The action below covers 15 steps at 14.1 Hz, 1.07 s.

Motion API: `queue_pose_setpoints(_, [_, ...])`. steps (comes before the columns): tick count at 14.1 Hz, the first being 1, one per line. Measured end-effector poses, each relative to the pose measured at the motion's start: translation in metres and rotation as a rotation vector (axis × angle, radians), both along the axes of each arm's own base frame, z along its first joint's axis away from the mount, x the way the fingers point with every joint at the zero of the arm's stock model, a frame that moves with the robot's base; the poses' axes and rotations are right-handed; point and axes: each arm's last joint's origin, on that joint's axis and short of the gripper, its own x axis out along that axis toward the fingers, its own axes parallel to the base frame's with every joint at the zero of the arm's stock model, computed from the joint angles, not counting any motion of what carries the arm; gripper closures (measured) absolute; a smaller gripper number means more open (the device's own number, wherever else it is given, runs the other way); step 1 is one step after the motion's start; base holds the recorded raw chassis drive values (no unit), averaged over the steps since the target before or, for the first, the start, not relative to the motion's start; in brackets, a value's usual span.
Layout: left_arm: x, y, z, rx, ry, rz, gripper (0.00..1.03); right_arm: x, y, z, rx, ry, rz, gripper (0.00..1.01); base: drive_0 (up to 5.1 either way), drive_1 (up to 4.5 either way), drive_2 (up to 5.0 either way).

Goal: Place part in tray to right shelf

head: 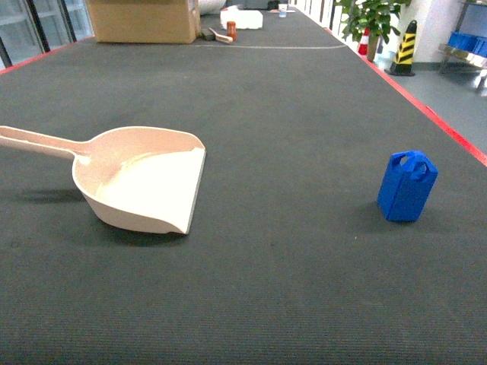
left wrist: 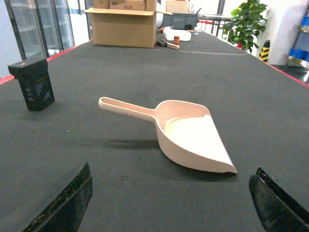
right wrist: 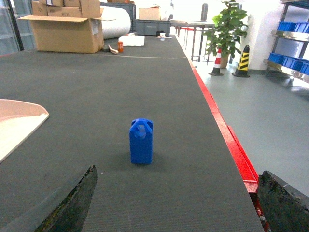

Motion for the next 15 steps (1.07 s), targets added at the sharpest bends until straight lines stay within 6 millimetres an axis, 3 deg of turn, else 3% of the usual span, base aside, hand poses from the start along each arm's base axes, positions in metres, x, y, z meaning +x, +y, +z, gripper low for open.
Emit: queue_pose_setpoints(15, [0.0, 0.0, 0.0, 0.0, 0.0, 0.0, 0.05, 0.0, 0.0, 0.0, 0.0, 0.0, 0.0, 0.03, 0.0, 0.0, 0.0])
